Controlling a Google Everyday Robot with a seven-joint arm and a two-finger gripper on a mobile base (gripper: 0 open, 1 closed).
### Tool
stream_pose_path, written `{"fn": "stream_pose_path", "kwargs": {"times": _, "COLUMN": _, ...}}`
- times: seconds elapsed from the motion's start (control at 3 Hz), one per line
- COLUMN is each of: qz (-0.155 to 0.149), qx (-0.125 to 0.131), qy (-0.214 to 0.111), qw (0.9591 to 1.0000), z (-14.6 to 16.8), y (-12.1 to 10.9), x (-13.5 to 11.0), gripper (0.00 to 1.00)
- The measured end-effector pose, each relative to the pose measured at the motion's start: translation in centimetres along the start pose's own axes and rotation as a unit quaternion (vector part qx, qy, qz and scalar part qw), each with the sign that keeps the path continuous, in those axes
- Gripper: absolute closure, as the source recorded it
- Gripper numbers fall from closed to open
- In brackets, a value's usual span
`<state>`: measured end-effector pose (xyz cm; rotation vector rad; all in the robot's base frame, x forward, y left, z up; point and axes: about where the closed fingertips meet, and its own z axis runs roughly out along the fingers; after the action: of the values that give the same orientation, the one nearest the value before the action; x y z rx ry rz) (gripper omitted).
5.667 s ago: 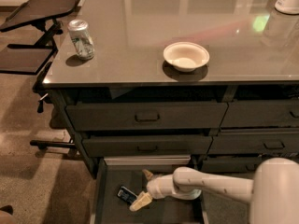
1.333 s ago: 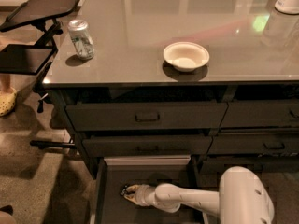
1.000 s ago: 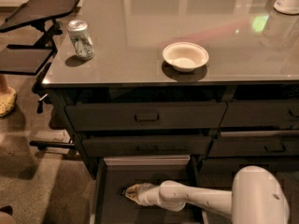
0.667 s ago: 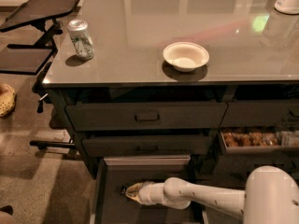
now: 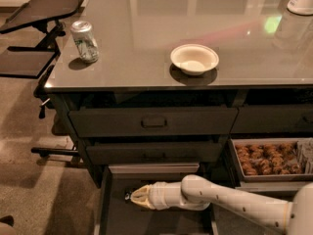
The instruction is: Pick rxbar blueberry from bottom drawer and place on counter
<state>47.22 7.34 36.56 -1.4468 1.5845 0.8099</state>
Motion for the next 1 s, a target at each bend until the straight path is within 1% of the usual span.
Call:
{"fn": "stream_pose_path", "kwargs": {"times": 0.33, "qz": -0.016, "qx": -0.025, "qy": -0.021, "qw": 0.9993, "z": -3.7, "y": 0.1, "x": -5.3, "gripper": 1.00}}
{"fn": "stream_pose_path", "kwargs": {"times": 0.67, "qz": -0.040, "qx": -0.040, "qy": -0.031, "qw": 0.9979, "z": -7.0, "y": -0.8, "x": -10.8, "gripper": 1.00}}
{"fn": "stream_pose_path", "kwargs": {"times": 1.0, "qz": -0.061, "qx": -0.041, "qy": -0.035, "qw": 0.9966, "z": -10.2, "y": -2.8, "x": -16.1, "gripper": 1.00}}
